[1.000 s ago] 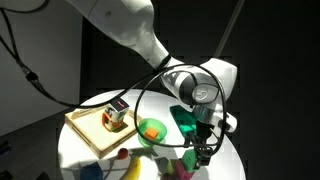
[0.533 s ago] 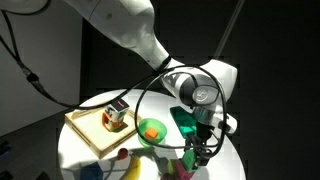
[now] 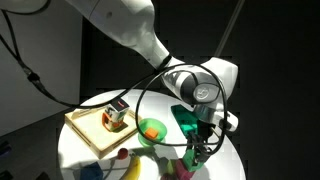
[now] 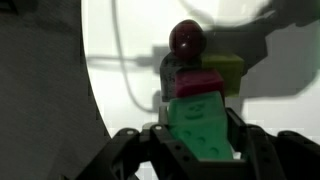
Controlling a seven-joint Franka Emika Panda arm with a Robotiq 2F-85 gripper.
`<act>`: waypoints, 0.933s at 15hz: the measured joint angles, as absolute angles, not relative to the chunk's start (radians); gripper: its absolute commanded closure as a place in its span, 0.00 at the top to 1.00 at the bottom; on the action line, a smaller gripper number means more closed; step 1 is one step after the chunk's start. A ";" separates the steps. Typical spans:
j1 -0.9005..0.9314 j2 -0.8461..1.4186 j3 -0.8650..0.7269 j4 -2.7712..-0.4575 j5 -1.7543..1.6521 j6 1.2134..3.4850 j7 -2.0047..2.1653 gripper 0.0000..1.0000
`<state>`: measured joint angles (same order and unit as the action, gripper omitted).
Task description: Pick up the lime green block and put it on the blue block
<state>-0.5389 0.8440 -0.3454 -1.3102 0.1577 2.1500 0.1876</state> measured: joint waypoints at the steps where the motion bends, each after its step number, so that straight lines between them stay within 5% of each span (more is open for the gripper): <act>1: -0.537 0.841 -0.346 -1.310 0.158 2.150 0.188 0.31; 14: -0.477 0.683 -0.358 -1.380 0.141 2.093 0.143 0.31</act>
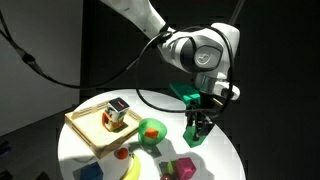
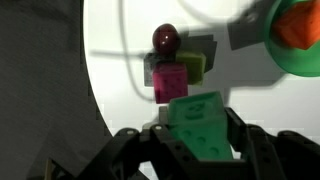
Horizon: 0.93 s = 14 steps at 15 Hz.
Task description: Pick up the lime green block and put it on the blue block
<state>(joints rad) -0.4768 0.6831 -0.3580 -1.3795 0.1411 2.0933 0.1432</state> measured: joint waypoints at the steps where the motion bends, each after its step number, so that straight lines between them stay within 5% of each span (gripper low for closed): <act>1: -0.472 0.663 -0.358 -1.401 0.137 2.093 0.123 0.31; 14: -0.447 0.421 -0.343 -1.738 0.043 2.212 -0.038 0.31</act>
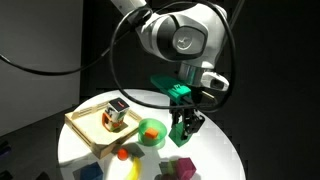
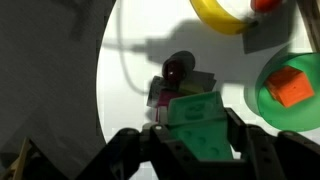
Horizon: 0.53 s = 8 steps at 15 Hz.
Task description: Pick up the lime green block and put it on the blue block
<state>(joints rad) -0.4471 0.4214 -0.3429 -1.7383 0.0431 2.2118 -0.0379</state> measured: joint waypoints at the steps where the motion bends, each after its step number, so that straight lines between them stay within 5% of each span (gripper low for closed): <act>1: -0.442 0.406 -0.343 -1.771 0.043 2.244 -0.038 0.31; 8: -0.399 0.301 -0.343 -1.976 0.040 2.391 -0.029 0.31</act>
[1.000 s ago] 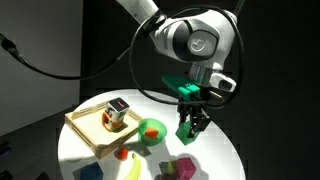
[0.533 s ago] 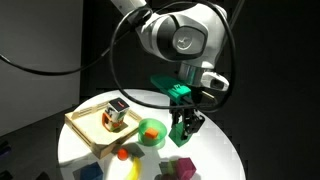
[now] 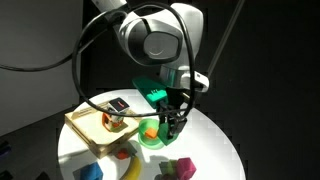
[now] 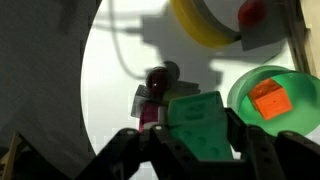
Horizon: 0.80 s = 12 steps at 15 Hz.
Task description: Pick up the lime green block and put it on the blue block
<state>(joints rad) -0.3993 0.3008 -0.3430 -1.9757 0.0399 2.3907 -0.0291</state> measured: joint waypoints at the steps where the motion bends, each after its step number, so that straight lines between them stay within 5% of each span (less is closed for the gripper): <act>1: -0.392 0.285 -0.343 -2.000 0.036 2.398 -0.025 0.31; 12: -0.338 0.131 -0.343 -2.200 -0.012 2.403 0.076 0.31</act>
<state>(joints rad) -0.3379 0.1310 -0.3434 -2.2005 -0.0116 2.4030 0.0759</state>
